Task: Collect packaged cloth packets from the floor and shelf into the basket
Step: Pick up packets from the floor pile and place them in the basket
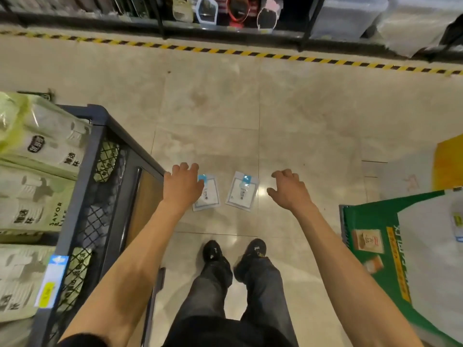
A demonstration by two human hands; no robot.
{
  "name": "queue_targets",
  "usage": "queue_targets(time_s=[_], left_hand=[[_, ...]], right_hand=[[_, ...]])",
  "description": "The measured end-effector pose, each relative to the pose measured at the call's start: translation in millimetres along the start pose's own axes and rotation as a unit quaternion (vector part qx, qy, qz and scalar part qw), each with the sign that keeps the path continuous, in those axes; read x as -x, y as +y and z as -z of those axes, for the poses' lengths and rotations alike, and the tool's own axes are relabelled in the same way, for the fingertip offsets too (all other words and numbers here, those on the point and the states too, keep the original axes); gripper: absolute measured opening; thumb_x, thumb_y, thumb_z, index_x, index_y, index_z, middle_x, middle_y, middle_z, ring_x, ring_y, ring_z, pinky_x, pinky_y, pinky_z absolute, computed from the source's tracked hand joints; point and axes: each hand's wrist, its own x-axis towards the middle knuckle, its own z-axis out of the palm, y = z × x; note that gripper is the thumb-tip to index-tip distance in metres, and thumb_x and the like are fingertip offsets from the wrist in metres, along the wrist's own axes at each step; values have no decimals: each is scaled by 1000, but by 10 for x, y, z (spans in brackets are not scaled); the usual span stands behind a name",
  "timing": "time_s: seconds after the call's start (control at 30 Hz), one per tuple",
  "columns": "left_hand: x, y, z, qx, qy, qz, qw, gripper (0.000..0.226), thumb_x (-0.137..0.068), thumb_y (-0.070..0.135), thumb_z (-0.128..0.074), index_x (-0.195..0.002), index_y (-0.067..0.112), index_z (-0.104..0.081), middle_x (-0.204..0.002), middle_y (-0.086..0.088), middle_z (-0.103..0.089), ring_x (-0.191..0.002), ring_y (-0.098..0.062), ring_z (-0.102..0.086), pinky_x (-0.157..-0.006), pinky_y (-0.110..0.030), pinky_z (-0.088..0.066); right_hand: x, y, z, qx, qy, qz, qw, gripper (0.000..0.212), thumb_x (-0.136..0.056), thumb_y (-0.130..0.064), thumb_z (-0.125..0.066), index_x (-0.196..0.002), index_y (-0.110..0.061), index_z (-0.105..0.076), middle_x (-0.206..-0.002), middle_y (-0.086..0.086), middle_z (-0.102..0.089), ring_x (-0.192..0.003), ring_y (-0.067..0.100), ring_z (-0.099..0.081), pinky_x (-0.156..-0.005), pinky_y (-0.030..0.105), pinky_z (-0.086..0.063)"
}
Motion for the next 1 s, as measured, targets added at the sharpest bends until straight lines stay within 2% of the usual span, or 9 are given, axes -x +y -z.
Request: queue_targets(time_s=[0.13, 0.27, 0.43, 0.57, 0.77, 0.9, 1.0], left_hand=[[-467, -107, -480, 13, -29, 25, 999, 42, -101, 36, -49, -136, 12, -49, -126, -14, -57, -115, -35, -52, -88, -43, -42], [-1035, -167, -1303, 31, -63, 38, 997, 42, -101, 37, -49, -135, 12, -49, -125, -15, -56, -117, -36, -51, -91, -44, -42], [-1807, -307, -2585, 41, -82, 49, 995, 45, -102, 38, -48, -139, 13, -47, -128, -17, -54, -119, -37, -50, -89, -44, -43], [-2470, -424, -3690, 64, -96, 76, 990, 48, -102, 36, -49, -143, 13, -44, -134, -18, -51, -125, -38, -46, -98, -47, -40], [-3351, -708, -5311, 54, -94, 114, 988, 51, -102, 42, -47, -141, 10, -43, -131, -18, -52, -123, -38, -49, -98, -46, -41], [-3634, -877, -6043, 77, -91, 162, 979, 57, -102, 49, -46, -142, 8, -40, -133, -21, -50, -125, -40, -48, -97, -47, -42], [-3733, -991, -6382, 110, -88, 217, 966, 62, -101, 51, -47, -143, 7, -38, -137, -22, -47, -129, -41, -44, -100, -50, -40]], right_hand=[[-592, 67, -331, -9, -12, -7, 1000, 52, -98, -32, -53, -145, -12, -41, -143, 15, -41, -130, 34, -40, -99, 42, -39], [-1346, 215, -921, -24, -24, -20, 999, 53, -99, -32, -53, -145, -11, -40, -143, 15, -40, -130, 35, -40, -99, 43, -39], [-2365, 471, -1977, -44, -23, -39, 998, 54, -99, -33, -54, -146, -11, -39, -144, 15, -39, -130, 35, -39, -100, 43, -38], [-3151, 724, -2960, -62, -23, -51, 997, 54, -99, -34, -55, -145, -10, -40, -143, 17, -40, -129, 36, -40, -99, 44, -39], [-4298, 1062, -4360, -69, -25, -72, 995, 58, -98, -37, -57, -142, -4, -41, -138, 21, -43, -128, 40, -42, -97, 46, -42], [-4788, 1286, -5026, -69, -54, -93, 992, 62, -97, -38, -57, -144, -2, -38, -138, 24, -42, -128, 42, -41, -101, 45, -40], [-5013, 1381, -5310, -96, -43, -113, 988, 62, -97, -39, -58, -141, 0, -38, -136, 25, -43, -127, 42, -42, -100, 45, -40]])
